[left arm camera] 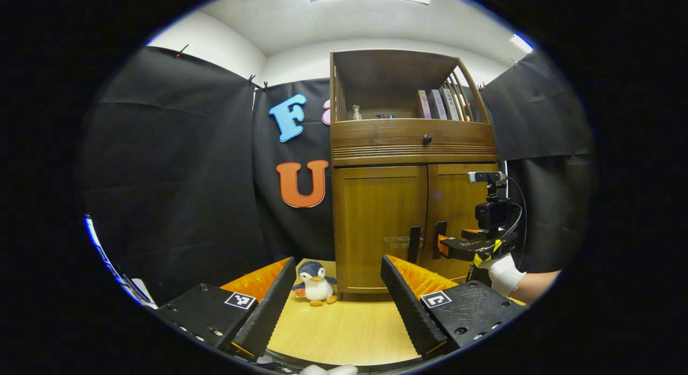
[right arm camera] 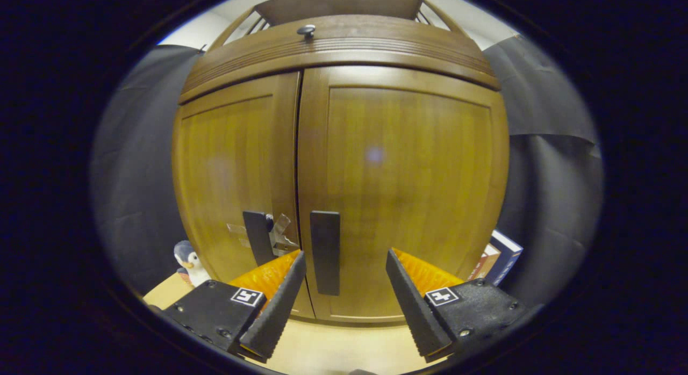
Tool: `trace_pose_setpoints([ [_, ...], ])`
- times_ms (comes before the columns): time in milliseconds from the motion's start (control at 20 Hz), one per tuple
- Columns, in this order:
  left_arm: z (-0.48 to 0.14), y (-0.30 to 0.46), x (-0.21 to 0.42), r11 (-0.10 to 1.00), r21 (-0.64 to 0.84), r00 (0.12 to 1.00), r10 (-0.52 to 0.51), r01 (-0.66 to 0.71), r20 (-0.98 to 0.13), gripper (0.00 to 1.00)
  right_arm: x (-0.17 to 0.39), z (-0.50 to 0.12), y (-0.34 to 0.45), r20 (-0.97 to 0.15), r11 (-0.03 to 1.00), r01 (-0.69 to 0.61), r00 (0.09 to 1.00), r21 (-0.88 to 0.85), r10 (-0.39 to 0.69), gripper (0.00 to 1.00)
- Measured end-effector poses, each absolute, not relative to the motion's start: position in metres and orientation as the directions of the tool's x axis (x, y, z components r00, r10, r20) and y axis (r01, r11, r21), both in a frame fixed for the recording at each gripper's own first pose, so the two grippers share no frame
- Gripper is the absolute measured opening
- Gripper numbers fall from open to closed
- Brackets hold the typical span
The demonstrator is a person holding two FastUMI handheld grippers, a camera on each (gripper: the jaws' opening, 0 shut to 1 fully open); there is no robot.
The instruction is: Open the right door of the double-door shoe cabinet with the right hand, and open the left door with the left hand.
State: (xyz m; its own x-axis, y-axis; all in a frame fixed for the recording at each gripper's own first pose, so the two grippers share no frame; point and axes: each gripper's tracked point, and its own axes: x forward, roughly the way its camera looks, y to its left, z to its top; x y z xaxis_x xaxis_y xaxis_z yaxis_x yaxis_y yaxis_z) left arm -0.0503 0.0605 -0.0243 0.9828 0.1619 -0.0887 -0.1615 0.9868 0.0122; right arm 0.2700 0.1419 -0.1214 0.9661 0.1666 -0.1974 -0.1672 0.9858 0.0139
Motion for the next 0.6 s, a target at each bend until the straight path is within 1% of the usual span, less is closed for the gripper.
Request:
trace_pose_setpoints([
  [50, -0.026, 0.061, -0.051, 0.986, 0.011, 0.981, 0.168, -0.168, -0.095, 1.00, 0.277, -0.124, 0.149, -0.205, 0.984, -0.179, 0.962, 0.020, 0.179, 0.94],
  [100, -0.026, 0.062, -0.051, 0.984, 0.010, 0.980, 0.176, -0.176, -0.097, 0.96, 0.282, -0.128, 0.156, -0.217, 0.980, -0.198, 0.956, 0.030, 0.200, 0.90],
  [150, -0.028, 0.064, -0.052, 0.983, 0.010, 0.978, 0.184, -0.184, -0.101, 0.96, 0.287, -0.132, 0.160, -0.230, 0.978, -0.205, 0.951, 0.038, 0.208, 0.88],
  [200, -0.029, 0.067, -0.052, 0.981, 0.009, 0.976, 0.192, -0.192, -0.104, 0.96, 0.292, -0.135, 0.164, -0.238, 0.978, -0.206, 0.948, 0.041, 0.210, 0.82],
  [250, -0.029, 0.068, -0.052, 0.980, 0.008, 0.974, 0.199, -0.199, -0.107, 0.96, 0.297, -0.138, 0.166, -0.247, 0.978, -0.202, 0.947, 0.042, 0.206, 0.81],
  [300, -0.029, 0.070, -0.052, 0.979, 0.008, 0.973, 0.204, -0.204, -0.108, 0.96, 0.300, -0.139, 0.166, -0.250, 0.979, -0.201, 0.946, 0.044, 0.206, 0.73],
  [350, -0.030, 0.072, -0.053, 0.978, 0.009, 0.972, 0.210, -0.210, -0.110, 0.96, 0.303, -0.140, 0.169, -0.250, 0.978, -0.201, 0.946, 0.049, 0.207, 0.71],
  [400, -0.030, 0.073, -0.054, 0.976, 0.011, 0.970, 0.216, -0.217, -0.110, 0.96, 0.306, -0.142, 0.170, -0.255, 0.980, -0.193, 0.946, 0.051, 0.200, 0.65],
  [500, -0.031, 0.076, -0.054, 0.974, 0.010, 0.968, 0.224, -0.224, -0.112, 0.96, 0.308, -0.144, 0.169, -0.264, 0.981, -0.188, 0.944, 0.056, 0.196, 0.51],
  [550, -0.032, 0.077, -0.054, 0.974, 0.008, 0.967, 0.227, -0.228, -0.114, 0.96, 0.308, -0.145, 0.170, -0.264, 0.979, -0.189, 0.943, 0.079, 0.203, 0.46],
  [600, -0.031, 0.076, -0.054, 0.974, 0.004, 0.967, 0.227, -0.228, -0.113, 0.96, 0.310, -0.145, 0.170, -0.266, 0.978, -0.188, 0.942, 0.093, 0.206, 0.37],
])
